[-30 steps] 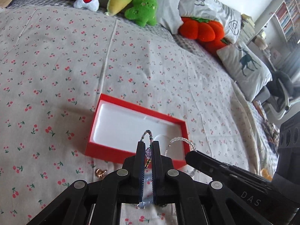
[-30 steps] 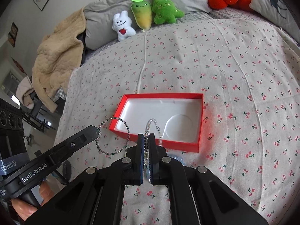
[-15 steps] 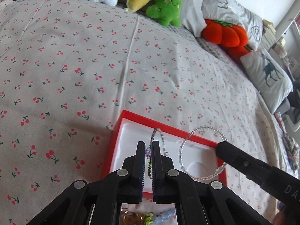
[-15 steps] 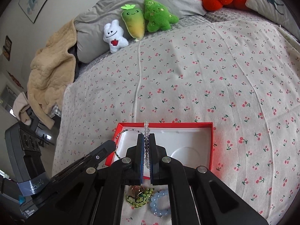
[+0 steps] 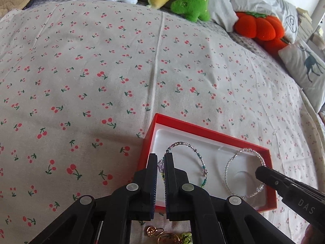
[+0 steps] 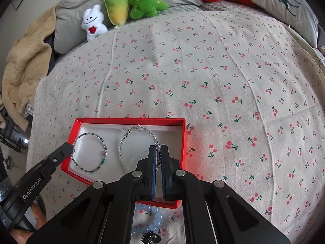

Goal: Organize jewelry
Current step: 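Carry both thin bracelets into the red box and open both tools, then withdraw both tools from the red box back toward the jewelry pile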

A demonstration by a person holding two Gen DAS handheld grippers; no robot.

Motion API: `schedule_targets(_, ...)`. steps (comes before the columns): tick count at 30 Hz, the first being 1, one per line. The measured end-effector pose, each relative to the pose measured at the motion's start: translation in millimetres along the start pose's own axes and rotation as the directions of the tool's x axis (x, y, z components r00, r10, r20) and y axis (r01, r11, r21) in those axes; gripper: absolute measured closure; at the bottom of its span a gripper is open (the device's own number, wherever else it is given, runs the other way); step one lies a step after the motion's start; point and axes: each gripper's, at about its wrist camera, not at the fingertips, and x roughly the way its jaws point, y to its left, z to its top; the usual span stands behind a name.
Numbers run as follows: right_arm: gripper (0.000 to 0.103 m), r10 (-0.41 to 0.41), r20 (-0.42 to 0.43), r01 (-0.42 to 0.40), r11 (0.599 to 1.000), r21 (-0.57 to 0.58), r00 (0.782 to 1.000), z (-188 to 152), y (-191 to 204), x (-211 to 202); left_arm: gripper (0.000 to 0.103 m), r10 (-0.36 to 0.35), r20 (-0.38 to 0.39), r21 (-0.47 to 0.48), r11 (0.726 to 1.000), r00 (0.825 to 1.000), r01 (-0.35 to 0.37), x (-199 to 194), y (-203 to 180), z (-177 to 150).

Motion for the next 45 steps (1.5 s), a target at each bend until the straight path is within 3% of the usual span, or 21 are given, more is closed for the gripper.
schedule_targets(2, 0.097, -0.012, -0.012, 0.012, 1.0, -0.006, 1.0, -0.1, 0.1, -3.0, 0.091, -0.001, -0.004, 0.003, 1.0, 1.0, 0.001, -4.3, -2.3, 0.8)
schedule_targets(4, 0.089, -0.016, -0.01, 0.016, 1.0, -0.013, 1.0, -0.4, 0.2, -9.7, 0.066, -0.009, 0.006, 0.002, 1.0, 1.0, 0.009, -11.8, -4.6, 0.1)
schedule_targets(8, 0.053, -0.001, 0.011, 0.001, 1.0, -0.022, 1.0, -4.1, 2.2, -28.9, 0.049, -0.004, 0.016, 0.009, 1.0, 1.0, 0.004, -27.0, -8.8, -3.3)
schedule_targets(9, 0.048, -0.007, 0.023, 0.007, 1.0, -0.03, 1.0, -6.0, 3.1, -34.3, 0.043, 0.0, 0.015, 0.008, 1.0, 1.0, 0.0, -30.2, -8.7, -4.7)
schedule_targets(19, 0.04, -0.031, 0.026, 0.032, 0.997, -0.071, 0.999, -33.9, -0.2, -66.4, 0.013, 0.05, -0.049, -0.019, 0.999, 0.998, -0.051, -53.7, 2.7, -30.9)
schedule_targets(29, 0.034, -0.078, -0.021, 0.076, 0.992, -0.1, 0.997, -63.9, -9.8, -77.4, 0.007, 0.134, -0.109, 0.072, 0.989, 0.985, -0.127, -65.4, 11.9, -65.4)
schedule_targets(45, 0.03, -0.137, -0.117, 0.115, 0.978, -0.174, 0.984, -97.0, -4.6, -61.7, 0.007, 0.149, -0.226, 0.093, 0.987, 0.963, -0.131, -57.3, 28.1, -98.1)
